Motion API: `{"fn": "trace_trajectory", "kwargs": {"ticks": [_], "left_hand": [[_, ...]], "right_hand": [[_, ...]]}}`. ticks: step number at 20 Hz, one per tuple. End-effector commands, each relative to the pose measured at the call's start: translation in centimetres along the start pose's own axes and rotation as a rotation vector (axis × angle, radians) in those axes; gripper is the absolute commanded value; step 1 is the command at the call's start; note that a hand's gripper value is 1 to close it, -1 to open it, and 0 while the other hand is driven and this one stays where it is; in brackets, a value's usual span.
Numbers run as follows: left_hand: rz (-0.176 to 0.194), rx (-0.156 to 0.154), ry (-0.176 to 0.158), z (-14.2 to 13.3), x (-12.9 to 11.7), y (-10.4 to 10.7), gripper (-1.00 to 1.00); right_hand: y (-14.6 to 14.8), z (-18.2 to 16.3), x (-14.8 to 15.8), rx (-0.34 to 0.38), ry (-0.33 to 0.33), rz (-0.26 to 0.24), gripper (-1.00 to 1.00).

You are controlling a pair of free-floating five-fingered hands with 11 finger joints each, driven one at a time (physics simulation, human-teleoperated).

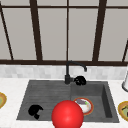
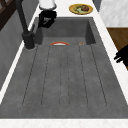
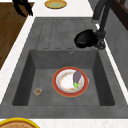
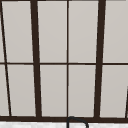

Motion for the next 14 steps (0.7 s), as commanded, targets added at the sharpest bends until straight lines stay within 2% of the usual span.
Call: {"fn": "trace_trajectory", "kwargs": {"ticks": [1,6,7,8,9,10,11,12,14], "left_hand": [[0.0,0.0,0.0,0.0,0.0,0.0,0.0],[0.0,0.0,0.0,0.0,0.0,0.0,0.0],[0.0,0.0,0.0,0.0,0.0,0.0,0.0],[0.0,0.0,0.0,0.0,0.0,0.0,0.0],[0.0,0.0,0.0,0.0,0.0,0.0,0.0],[0.0,0.0,0.0,0.0,0.0,0.0,0.0],[0.0,0.0,0.0,0.0,0.0,0.0,0.0],[0.0,0.0,0.0,0.0,0.0,0.0,0.0],[0.0,0.0,0.0,0.0,0.0,0.0,0.0]], "right_hand": [[0.8,2.6,-2.4,-0.062,-0.019,-0.04,1.0],[1.9,5.6,-4.8,-0.089,-0.019,-0.078,1.0],[2.5,5.4,-5.0,-0.066,-0.011,-0.066,1.0],[2.9,5.3,-4.6,-0.052,-0.031,-0.03,1.0],[2.6,4.4,-4.4,0.007,0.0,-0.042,1.0],[2.2,5.0,-4.0,-0.032,-0.012,-0.021,1.0],[1.6,4.1,-3.4,-0.021,-0.011,0.05,1.0],[2.4,3.5,-3.2,-0.024,-0.013,0.084,-1.0],[2.3,4.1,-3.4,-0.017,-0.038,0.123,-1.0]]}}
